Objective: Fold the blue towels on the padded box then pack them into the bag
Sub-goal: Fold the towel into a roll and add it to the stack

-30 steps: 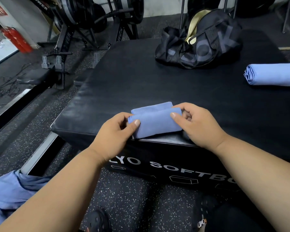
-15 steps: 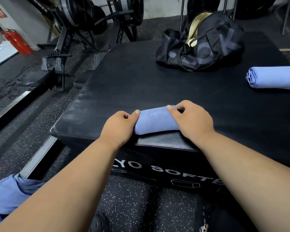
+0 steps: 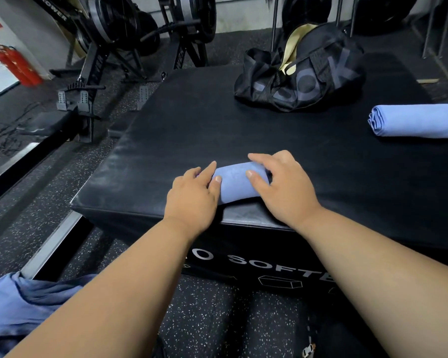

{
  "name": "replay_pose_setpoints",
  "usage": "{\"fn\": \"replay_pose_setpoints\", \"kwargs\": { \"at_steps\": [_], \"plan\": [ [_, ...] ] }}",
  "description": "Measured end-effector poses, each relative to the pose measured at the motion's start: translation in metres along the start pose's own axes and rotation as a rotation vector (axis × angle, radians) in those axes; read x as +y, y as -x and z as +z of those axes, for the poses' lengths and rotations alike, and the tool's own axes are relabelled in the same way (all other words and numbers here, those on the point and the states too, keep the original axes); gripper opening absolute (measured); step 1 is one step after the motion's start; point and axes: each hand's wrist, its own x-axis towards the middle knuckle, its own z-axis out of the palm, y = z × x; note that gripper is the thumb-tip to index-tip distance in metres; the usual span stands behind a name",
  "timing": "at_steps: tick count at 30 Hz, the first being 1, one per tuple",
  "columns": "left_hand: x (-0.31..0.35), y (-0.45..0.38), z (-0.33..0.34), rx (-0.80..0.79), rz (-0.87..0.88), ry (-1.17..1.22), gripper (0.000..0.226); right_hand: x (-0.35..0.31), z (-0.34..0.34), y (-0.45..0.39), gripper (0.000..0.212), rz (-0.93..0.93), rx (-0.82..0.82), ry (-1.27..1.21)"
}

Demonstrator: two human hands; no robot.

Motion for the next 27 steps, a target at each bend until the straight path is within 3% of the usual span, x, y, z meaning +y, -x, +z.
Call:
{"fn": "replay_pose_setpoints", "kwargs": {
  "at_steps": [2,5,8,11,16,20,23,27],
  "plan": [
    [0.005,-0.003,-0.003,-0.009,-0.023,-0.025,0.051,0.0,0.003,0.0,0.038,-0.029,-0.024,0.094],
    [0.013,-0.001,-0.002,0.137,0.103,-0.158,0.051,0.0,0.004,-0.003,0.041,-0.02,-0.084,0.305],
    [0.009,-0.001,0.012,0.05,0.191,-0.151,0.065,0.003,-0.001,-0.006,0.046,0.013,-0.182,0.379],
    [0.003,-0.004,0.017,-0.053,0.122,-0.055,0.064,0.006,-0.003,-0.008,0.05,0.028,-0.248,0.409],
    [0.009,-0.004,0.006,-0.093,0.095,-0.018,0.06,0.005,-0.001,-0.008,0.054,0.05,-0.272,0.401],
    [-0.003,-0.008,0.005,-0.016,-0.023,0.14,0.057,0.005,-0.003,-0.012,0.072,0.128,-0.286,0.337],
    [-0.01,0.0,0.003,0.133,-0.173,0.236,0.054,0.008,-0.006,-0.012,0.058,0.131,-0.253,0.262],
    [0.003,0.01,0.003,0.164,-0.209,0.382,0.051,0.009,-0.011,-0.013,0.029,0.128,-0.202,0.134]
  ]
}}
